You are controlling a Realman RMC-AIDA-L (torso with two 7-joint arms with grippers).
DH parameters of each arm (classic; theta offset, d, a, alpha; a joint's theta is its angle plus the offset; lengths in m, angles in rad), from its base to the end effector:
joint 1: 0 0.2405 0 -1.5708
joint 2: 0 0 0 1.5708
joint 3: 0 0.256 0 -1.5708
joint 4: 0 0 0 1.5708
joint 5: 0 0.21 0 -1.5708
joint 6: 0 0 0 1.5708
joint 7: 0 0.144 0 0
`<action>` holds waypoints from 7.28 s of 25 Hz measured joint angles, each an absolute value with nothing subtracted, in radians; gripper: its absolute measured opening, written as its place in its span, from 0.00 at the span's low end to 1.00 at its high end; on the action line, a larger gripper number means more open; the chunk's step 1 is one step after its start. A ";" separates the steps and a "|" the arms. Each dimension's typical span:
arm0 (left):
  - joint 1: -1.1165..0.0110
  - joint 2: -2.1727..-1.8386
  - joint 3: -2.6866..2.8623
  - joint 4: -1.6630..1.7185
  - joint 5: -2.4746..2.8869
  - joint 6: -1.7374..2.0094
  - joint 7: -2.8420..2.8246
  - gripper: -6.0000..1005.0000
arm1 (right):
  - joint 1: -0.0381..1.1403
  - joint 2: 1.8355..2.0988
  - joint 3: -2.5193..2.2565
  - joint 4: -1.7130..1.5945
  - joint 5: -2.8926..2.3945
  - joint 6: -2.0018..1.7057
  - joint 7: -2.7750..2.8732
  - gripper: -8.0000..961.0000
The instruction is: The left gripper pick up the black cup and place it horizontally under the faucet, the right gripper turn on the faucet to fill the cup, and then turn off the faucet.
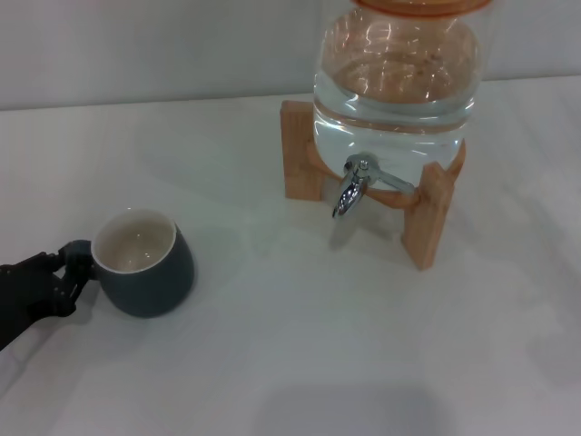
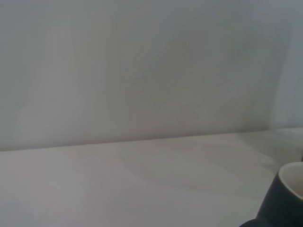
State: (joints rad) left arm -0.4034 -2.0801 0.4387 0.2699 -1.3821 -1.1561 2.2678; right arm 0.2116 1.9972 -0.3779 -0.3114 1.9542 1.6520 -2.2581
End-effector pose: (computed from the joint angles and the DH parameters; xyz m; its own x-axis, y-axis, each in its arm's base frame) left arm -0.3590 0.3027 -0.0238 0.6978 0.3351 0.6331 0.6991 -0.5111 -0.5000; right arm 0.3688 0.2480 0.1133 0.4698 0.2437 -0.8485 -0.7918 -0.3086 -0.5270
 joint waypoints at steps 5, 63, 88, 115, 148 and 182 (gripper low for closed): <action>-0.404 -2.080 0.439 0.270 -1.385 -1.164 2.264 0.17 | 0.212 1.997 -0.377 -0.311 1.954 1.652 -2.258 0.86; -0.814 -2.103 0.435 -0.142 -1.357 -0.963 2.506 0.14 | 0.246 2.000 -0.428 -0.302 1.951 1.646 -2.265 0.86; -0.839 -2.098 0.431 -0.170 -1.330 -0.917 2.551 0.17 | 0.258 2.000 -0.428 -0.304 1.951 1.638 -2.263 0.86; -0.706 -2.087 0.423 -0.060 -1.281 -1.088 2.532 0.65 | 0.247 2.000 -0.425 -0.310 1.955 1.643 -2.257 0.86; -0.349 -2.079 0.402 0.277 -1.673 -1.409 2.340 0.64 | 0.217 2.000 -0.795 -0.904 1.638 1.754 -1.720 0.84; -0.311 -2.081 0.408 0.270 -1.796 -1.398 2.301 0.64 | 0.286 2.005 -1.105 -0.971 1.591 1.572 -1.578 0.81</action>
